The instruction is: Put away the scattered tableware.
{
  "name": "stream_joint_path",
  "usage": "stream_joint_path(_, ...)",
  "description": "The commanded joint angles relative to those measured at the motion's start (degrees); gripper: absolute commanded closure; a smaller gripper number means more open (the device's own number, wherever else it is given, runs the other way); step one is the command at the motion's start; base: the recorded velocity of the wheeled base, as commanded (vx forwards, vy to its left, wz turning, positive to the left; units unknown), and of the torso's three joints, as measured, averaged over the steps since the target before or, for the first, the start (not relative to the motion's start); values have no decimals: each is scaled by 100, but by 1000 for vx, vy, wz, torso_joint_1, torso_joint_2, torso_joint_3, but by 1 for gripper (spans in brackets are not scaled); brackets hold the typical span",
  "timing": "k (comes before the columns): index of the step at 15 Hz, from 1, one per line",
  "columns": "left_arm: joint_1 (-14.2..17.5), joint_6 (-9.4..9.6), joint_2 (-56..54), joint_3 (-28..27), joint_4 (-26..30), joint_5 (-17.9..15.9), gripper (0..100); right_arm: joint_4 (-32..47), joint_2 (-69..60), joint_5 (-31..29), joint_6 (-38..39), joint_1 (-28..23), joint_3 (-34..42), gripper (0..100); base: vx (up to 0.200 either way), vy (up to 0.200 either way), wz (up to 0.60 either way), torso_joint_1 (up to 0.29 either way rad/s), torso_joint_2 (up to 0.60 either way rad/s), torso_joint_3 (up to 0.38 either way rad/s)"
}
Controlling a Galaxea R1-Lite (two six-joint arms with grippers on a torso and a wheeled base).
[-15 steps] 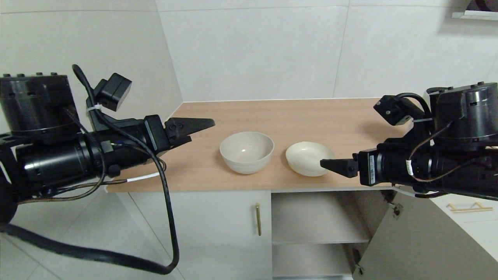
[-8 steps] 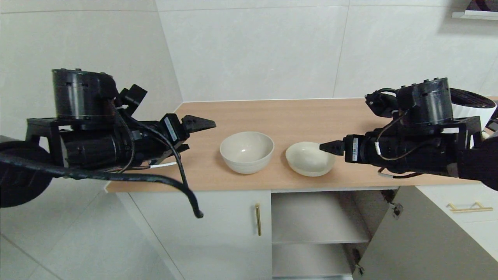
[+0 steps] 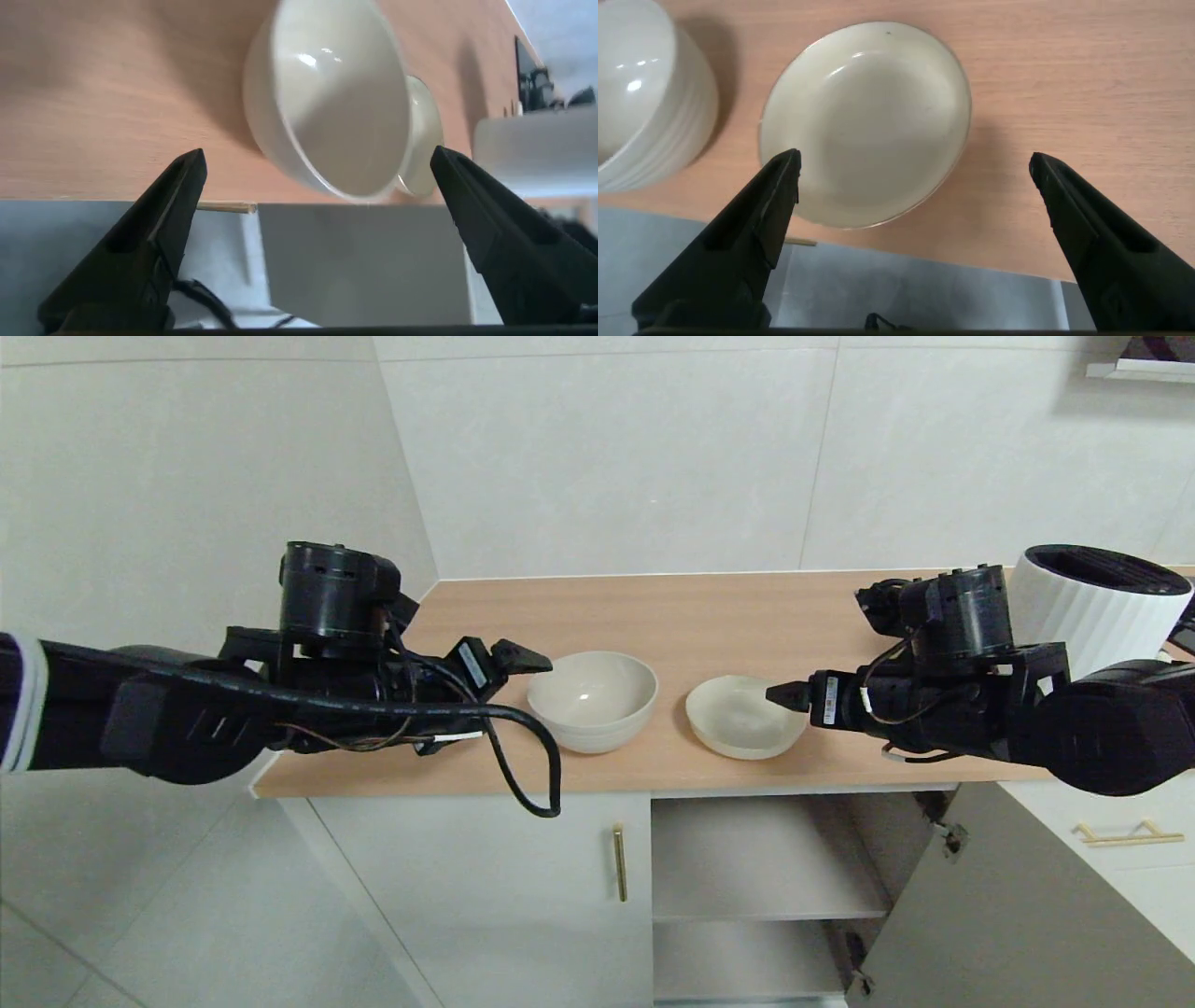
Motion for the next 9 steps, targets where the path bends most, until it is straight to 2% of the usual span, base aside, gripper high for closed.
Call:
stream_joint_path(1,0,-86,370,-136,-8,-1,0,-2,73,5,1,-14,-18,0,0,0,0,0,0,0)
stream_joint_path(9,-36,-156,625,-189,-26,-45,0,-2,73,5,10,-14,-9,0,0,0,0,0,0,0)
